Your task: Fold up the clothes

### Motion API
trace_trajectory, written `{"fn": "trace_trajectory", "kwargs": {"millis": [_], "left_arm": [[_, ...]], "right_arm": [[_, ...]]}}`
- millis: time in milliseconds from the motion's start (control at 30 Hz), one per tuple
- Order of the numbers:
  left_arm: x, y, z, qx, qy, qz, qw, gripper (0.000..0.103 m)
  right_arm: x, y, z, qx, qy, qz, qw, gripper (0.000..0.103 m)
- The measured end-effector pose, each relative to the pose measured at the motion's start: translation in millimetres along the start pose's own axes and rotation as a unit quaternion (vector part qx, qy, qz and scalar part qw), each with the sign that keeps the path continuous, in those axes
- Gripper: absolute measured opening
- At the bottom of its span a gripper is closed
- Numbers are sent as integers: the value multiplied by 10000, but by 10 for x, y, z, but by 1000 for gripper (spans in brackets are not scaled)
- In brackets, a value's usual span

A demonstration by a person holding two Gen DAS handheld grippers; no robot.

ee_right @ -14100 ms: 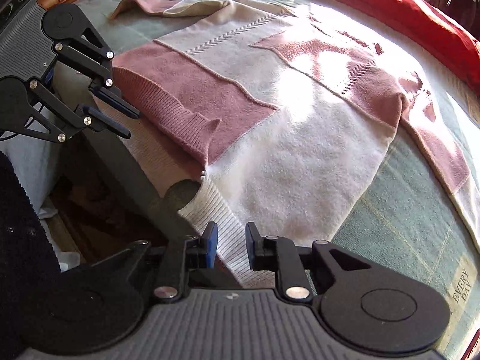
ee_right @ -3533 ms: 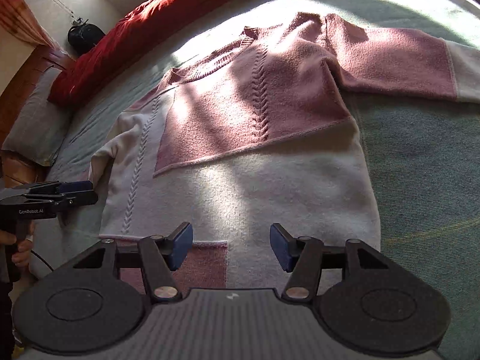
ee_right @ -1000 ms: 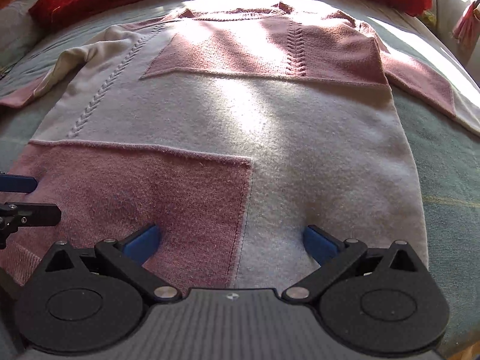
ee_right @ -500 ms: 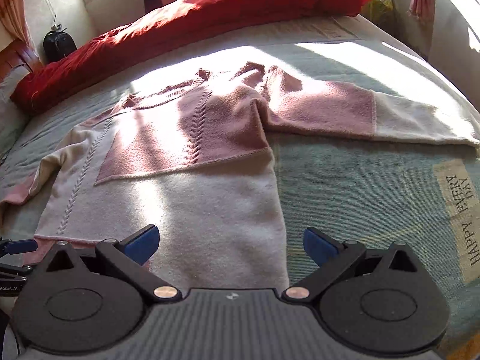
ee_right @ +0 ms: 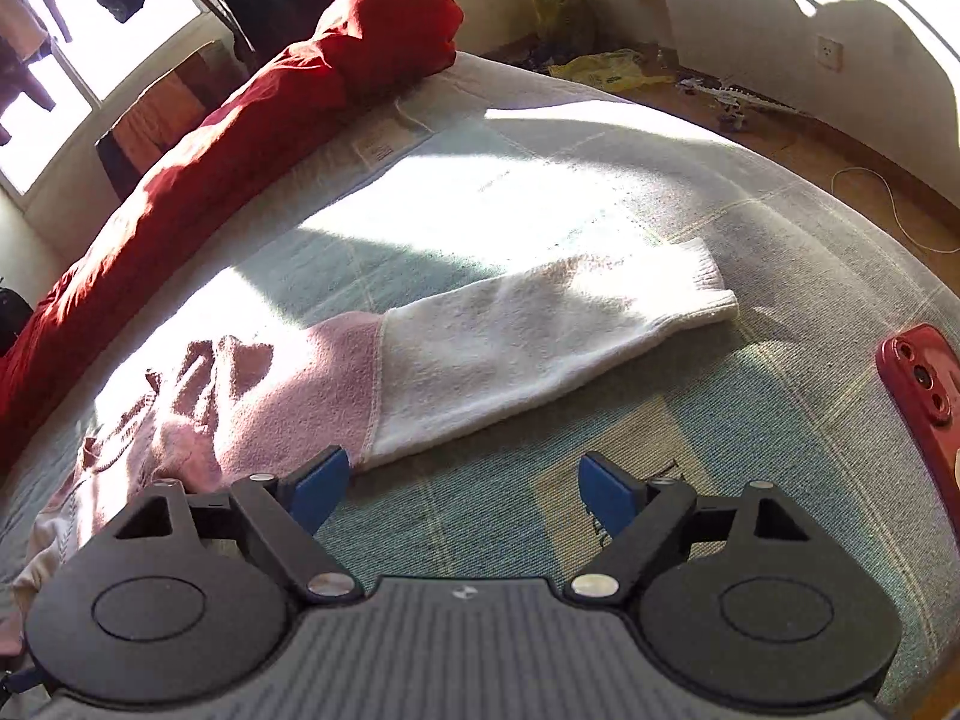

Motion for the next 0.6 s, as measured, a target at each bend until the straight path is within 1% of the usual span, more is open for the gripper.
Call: {"fn": "trace_trajectory", "kwargs": {"millis": [67, 167, 267, 367, 433, 467, 533, 600], "left_arm": [[-44, -22, -4, -1, 47, -29, 10000, 82], [-102, -54, 1, 2, 117, -52, 9999, 83], [-138, -61, 3, 48, 196, -77, 9998, 82], [-138, -67, -26, 34, 194, -63, 9998, 82], [-123, -53, -57, 42, 149, -100, 9998, 83], [-120, -44, -71, 50, 145, -106, 9998, 83], [-111, -18, -95, 73, 112, -140, 9998, 83], [-109, 3, -109, 80, 111, -172, 9998, 82]], "right_arm": [[-132, -299, -81, -721, 19, -236, 9971, 74], [-333, -620, -110, -1550, 33, -496, 9867, 69], [-449, -797, -142, -2101, -151, -772, 9745, 66], [-532, -894, -208, -2393, -318, -848, 9667, 61], [-607, -938, -269, -2500, -393, -857, 9636, 58], [-635, -942, -299, -2500, -431, -832, 9637, 56], [-684, -945, -364, -2472, -528, -773, 9644, 55], [-720, -930, -399, -2335, -570, -554, 9691, 46]]}}
Point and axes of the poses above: each gripper's, at about its wrist camera, not at the fingertips, and x roughly against the way its jaws point, y to its left, z to its underside, the point moved 7 cm from there along -x, roughly the way its jaws point, and after that the axes turned 1 degree about -y, right-handed, at the moved point
